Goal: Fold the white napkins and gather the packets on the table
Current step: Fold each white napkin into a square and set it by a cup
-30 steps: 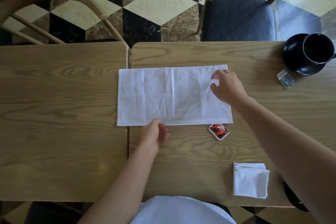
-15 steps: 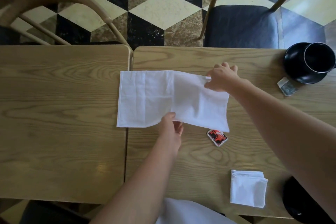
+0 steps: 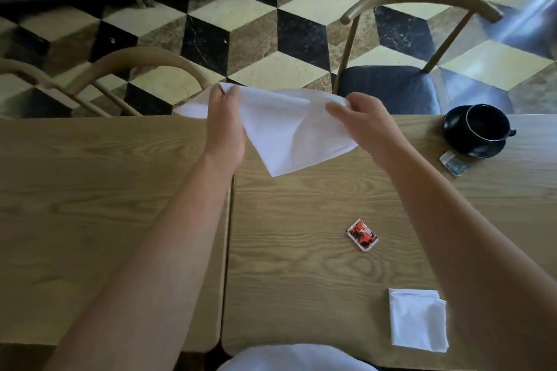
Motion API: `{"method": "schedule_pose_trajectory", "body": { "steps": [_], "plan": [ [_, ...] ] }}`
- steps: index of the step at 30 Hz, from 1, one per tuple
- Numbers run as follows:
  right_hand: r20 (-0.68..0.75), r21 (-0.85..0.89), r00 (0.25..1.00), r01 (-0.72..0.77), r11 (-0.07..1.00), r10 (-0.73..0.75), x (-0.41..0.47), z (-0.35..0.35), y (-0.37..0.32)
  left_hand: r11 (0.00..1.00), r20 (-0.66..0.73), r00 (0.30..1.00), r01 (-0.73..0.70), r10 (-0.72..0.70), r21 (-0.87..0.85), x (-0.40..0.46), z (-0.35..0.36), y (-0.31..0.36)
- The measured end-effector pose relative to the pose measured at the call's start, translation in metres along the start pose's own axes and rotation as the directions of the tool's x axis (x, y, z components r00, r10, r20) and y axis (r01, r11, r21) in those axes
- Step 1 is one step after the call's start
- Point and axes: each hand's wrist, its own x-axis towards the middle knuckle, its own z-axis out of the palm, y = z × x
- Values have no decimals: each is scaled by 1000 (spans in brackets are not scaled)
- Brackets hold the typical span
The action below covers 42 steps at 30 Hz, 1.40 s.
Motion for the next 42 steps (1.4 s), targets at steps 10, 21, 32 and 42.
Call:
{"method": "schedule_pose_trajectory", "body": {
  "steps": [10,21,32,42],
  "plan": [
    [82,532,901,-401,746,427,-132,56,97,802,10,861,470,-509,368,-108,-80,-111],
    [67,219,618,-775,592,784,-236,74,222,501,-40,598,705,-801,502,-229,-146,-206],
    [105,144,666,-745,651,739,-286,49,219,497,-70,638,659,-767,564,-253,-175,-215],
    [237,561,819,-554,615,522,-199,19,152,794,60,792,606,-608,45,-175,-130,-147]
  ]
}}
